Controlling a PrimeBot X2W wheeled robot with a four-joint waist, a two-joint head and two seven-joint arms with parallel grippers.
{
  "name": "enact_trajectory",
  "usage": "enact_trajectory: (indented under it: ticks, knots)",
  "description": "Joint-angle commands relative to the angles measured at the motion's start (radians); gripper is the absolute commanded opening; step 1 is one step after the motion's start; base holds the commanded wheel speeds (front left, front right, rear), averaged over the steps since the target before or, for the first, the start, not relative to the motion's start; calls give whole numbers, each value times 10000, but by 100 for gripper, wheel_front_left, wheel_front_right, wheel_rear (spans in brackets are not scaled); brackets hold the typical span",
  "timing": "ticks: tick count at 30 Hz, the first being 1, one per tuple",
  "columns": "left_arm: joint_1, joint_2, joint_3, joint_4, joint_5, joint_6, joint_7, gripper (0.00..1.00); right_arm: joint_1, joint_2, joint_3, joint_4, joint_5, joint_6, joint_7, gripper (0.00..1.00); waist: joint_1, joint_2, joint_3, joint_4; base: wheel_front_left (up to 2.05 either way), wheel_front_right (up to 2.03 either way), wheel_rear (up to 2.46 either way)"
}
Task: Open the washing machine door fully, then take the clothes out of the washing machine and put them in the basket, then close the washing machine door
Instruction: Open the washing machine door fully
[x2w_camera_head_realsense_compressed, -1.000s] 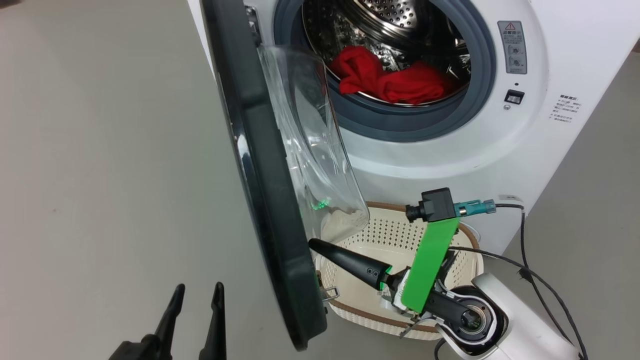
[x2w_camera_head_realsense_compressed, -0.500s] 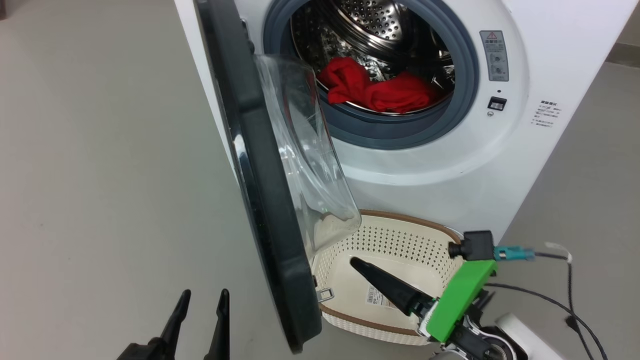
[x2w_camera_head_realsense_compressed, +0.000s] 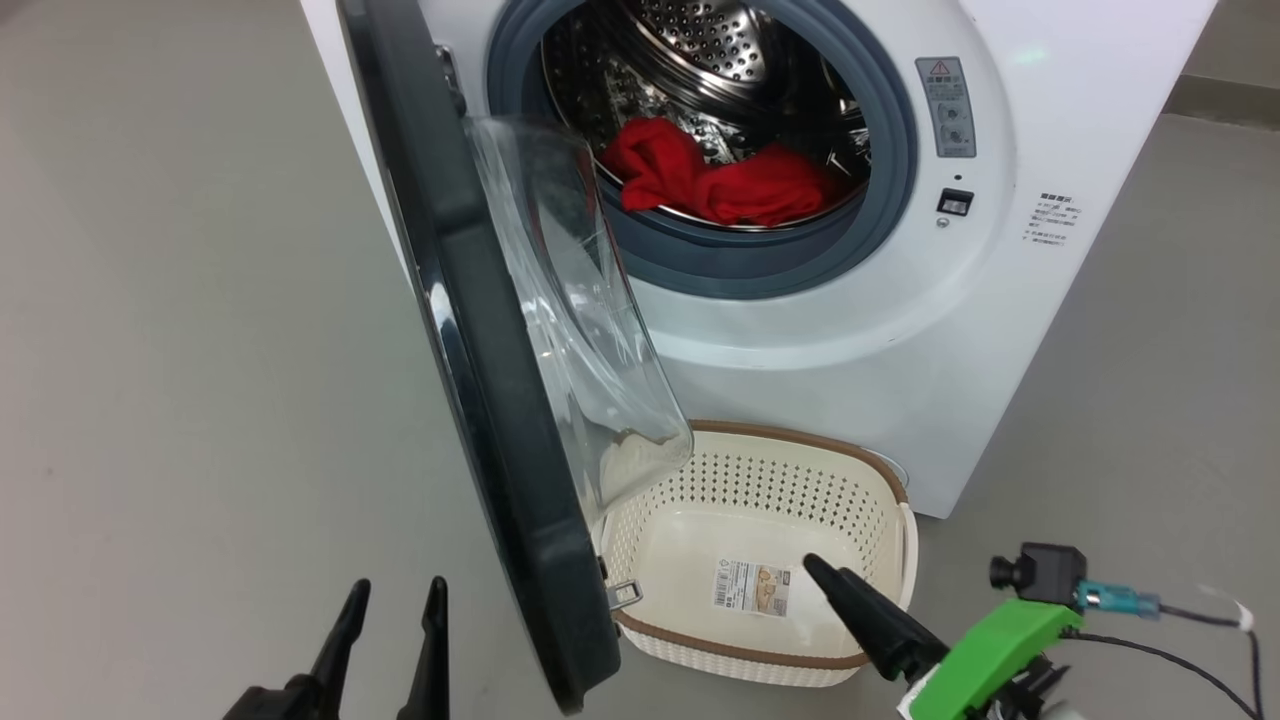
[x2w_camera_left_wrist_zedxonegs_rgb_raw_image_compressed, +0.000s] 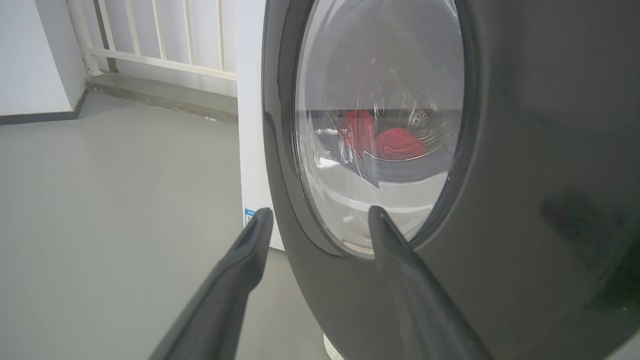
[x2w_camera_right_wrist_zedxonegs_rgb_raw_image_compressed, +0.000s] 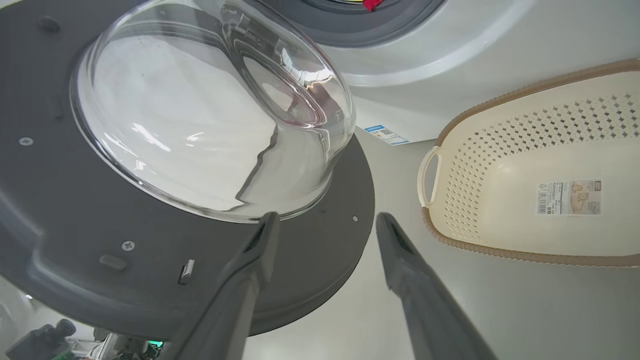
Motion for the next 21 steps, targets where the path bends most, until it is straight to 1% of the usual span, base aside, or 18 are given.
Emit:
enact_trajectory:
  ticks: [1,2,3,7,10,13,15,17,21]
  knots:
    - [-70,70,398,-236,89,-2,-122,100,76,-109,144,-93,-275,77,-511,100,0,-1,-9,-52,0,0,0]
    - [-65,70,413,-236,90,-5,-122,100,109,-128,152,5,-295,77,-764,100,0,-1,-11,-69,0,0,0]
    - [-65,70,413,-236,90,-5,-122,100,109,-128,152,5,-295,77,-764,100,0,-1,-11,-69,0,0,0]
    - [-57,70,445,-235,90,-27,-122,100,106,-303,406,286,-617,77,-1644,100,0,-1,-8,-109,0,0,0]
    - [-70,70,483,-222,88,-33,-122,100,13,-477,677,568,-1134,77,-2131,100,0,-1,-15,-121,0,0,0]
    - [-71,70,511,-212,90,-35,-122,100,-48,-511,735,836,-1664,77,-2382,100,0,-1,-33,-121,0,0,0]
    - [-64,70,525,-211,94,-30,-122,100,-106,-547,584,1055,-2339,77,-2430,100,0,-1,-46,-126,0,0,0]
    - [-56,70,540,-217,91,-20,-122,100,-62,-426,18,1112,-3243,77,-2437,100,0,-1,-52,-133,0,0,0]
    - [-35,70,555,-221,89,-8,-122,100,315,-62,-1016,995,-5401,77,-2441,100,0,-1,-81,-126,0,0,0]
